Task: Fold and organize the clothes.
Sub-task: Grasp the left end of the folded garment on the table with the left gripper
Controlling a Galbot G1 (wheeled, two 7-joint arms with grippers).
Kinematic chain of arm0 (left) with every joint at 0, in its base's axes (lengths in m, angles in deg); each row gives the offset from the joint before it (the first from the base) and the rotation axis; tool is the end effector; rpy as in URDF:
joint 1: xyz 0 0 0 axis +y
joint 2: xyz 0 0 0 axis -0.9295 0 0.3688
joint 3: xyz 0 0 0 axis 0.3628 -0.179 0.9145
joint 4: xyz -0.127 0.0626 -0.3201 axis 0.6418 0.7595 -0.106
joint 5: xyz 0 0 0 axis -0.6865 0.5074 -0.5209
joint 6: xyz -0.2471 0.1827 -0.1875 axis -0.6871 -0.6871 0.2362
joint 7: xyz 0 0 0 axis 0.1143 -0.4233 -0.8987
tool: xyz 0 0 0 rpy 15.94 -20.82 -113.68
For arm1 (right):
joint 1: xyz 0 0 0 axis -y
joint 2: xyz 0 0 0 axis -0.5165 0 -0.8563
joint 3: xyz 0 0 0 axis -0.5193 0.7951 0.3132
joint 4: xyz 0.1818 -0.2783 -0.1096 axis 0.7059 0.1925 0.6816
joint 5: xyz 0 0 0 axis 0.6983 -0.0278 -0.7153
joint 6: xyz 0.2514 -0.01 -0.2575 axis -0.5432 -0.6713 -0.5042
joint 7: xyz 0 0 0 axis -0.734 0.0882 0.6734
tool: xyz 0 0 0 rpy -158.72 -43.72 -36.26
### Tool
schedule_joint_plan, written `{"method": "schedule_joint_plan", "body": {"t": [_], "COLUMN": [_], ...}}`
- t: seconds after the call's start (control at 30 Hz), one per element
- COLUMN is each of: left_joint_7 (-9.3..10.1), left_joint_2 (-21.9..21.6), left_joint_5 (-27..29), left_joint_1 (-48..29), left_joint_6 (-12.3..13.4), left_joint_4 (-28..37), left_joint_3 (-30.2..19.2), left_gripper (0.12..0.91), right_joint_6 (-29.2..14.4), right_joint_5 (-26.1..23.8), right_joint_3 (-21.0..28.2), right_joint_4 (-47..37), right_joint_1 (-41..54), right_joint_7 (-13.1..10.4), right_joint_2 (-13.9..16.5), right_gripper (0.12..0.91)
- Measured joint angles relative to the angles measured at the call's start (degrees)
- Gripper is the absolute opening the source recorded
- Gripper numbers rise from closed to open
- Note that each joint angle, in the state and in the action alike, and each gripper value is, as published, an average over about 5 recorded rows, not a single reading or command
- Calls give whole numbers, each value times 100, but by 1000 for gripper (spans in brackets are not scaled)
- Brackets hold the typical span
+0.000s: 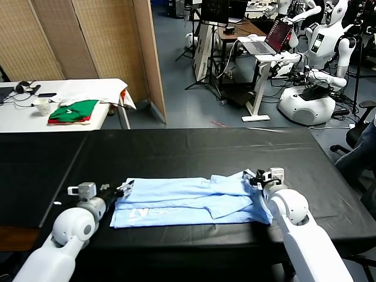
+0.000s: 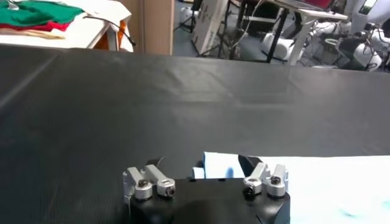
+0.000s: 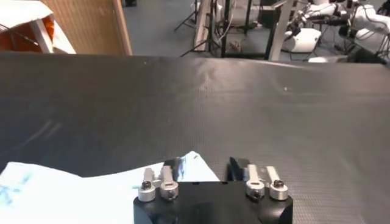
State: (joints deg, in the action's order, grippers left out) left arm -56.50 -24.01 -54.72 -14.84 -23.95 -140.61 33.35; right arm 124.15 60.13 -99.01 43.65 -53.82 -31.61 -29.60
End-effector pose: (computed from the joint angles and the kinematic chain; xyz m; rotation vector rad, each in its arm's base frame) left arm 0.3154 0.1132 -0.2707 -0.1293 -2.5562 0.1170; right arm 0.3791 -0.0677 -0.2772 0.0891 -2.5775 0.0188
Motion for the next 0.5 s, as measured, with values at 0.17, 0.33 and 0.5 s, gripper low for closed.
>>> {"method": "schedule_joint_plan", "body": {"t": [0.17, 0.33, 0.5], "left_joint_7": [-75, -153, -161], "left_joint_2": [0, 33, 63], "left_joint_5": [78, 262, 381], "left_joint_1": [4, -14, -32], "left_joint_6": [26, 136, 204], "left_joint_4": [0, 31, 80], "left_joint_3": [-5, -15, -18], "left_gripper": [153, 144, 144], "right_joint_6": [-155, -222, -223], "right_joint_5": [-91, -109, -120], "right_joint_3": [-91, -161, -173], "right_joint_4": [74, 184, 267], "right_joint_1": [-87, -212, -266], "right_joint_7": [-176, -261, -291], "right_joint_2": [-85, -176, -232], "right_gripper": [142, 142, 142]}}
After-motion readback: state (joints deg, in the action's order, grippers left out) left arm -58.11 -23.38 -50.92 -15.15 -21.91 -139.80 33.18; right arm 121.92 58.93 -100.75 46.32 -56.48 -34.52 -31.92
